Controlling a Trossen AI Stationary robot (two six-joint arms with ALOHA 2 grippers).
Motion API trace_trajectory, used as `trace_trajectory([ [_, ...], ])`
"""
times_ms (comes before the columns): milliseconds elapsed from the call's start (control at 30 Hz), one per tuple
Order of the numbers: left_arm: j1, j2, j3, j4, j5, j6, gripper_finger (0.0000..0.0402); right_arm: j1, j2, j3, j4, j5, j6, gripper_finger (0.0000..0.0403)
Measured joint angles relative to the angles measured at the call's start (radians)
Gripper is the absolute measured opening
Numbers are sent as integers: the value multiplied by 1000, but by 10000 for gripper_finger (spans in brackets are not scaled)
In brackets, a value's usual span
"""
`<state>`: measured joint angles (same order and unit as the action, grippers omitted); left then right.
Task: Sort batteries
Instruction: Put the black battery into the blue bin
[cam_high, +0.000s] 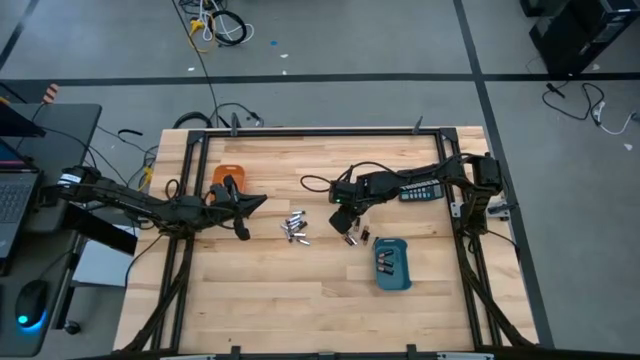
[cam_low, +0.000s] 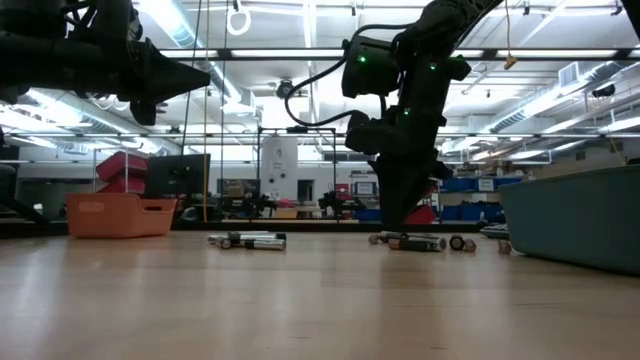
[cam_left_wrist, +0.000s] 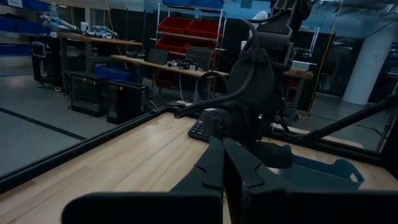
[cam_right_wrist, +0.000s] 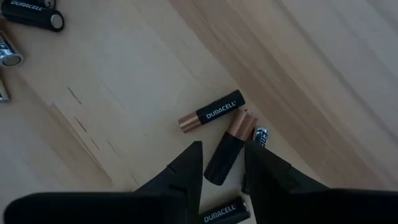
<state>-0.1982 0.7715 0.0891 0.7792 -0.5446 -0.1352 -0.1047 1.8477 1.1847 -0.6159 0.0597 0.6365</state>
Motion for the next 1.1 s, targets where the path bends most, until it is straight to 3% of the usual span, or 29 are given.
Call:
trace_trajectory([
  [1100, 0, 0, 0, -4, 0, -1, 0, 32, 57, 0, 20, 20, 20, 105],
])
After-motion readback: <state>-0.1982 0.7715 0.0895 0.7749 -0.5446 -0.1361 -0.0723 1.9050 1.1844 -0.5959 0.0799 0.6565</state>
